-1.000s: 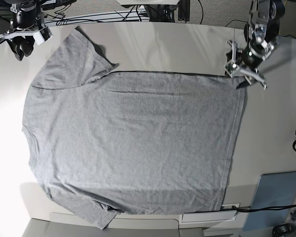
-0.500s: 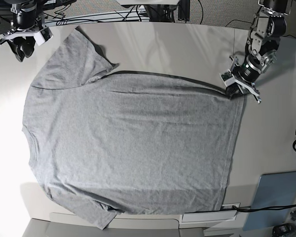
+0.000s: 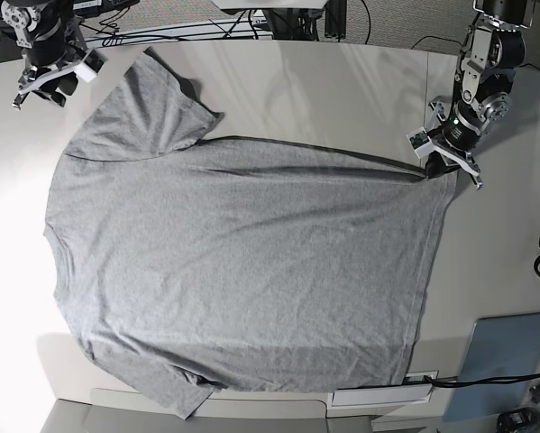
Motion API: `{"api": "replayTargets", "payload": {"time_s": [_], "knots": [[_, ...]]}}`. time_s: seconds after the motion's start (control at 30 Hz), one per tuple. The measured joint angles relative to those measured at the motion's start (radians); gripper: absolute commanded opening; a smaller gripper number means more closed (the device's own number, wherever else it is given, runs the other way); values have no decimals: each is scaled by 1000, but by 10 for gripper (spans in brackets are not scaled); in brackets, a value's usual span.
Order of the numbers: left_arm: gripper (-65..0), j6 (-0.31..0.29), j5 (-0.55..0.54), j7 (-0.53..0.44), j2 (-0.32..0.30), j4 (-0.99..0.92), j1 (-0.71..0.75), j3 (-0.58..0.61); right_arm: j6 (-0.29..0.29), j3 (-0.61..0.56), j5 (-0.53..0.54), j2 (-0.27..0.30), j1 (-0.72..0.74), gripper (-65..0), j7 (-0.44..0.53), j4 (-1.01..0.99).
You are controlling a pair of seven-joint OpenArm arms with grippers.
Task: Fold the T-shirt properly
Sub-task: 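Move the right gripper to the shoulder edge by the sleeve and grasp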
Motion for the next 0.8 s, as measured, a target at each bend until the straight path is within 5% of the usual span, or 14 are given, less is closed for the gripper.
{"api": "replayTargets", "payload": {"time_s": [0.13,0.23,0.37,0.5,0.7,0.8], "knots": [[-650,-71,-22,55,-32,71,35,0,1,0,32,0,3,-461,-5,0],[-650,-196,-81,100,-70,145,58,-6,8,0,31,-1,8,-461,-5,0],[-650,-323,-157,143,-105,215,73,-3,99,0,32,0,40,-449,13,0],[-650,-337,-175,170,-115,230,74,1,193,0,44,0,78,-312,77,0],[-650,-322,-181,166,-116,234,99,1,329,-5,69,24,133,-311,107,0],[-650,-323,-181,167,-113,236,101,0,332,-44,60,70,172,-311,112,-35]]}}
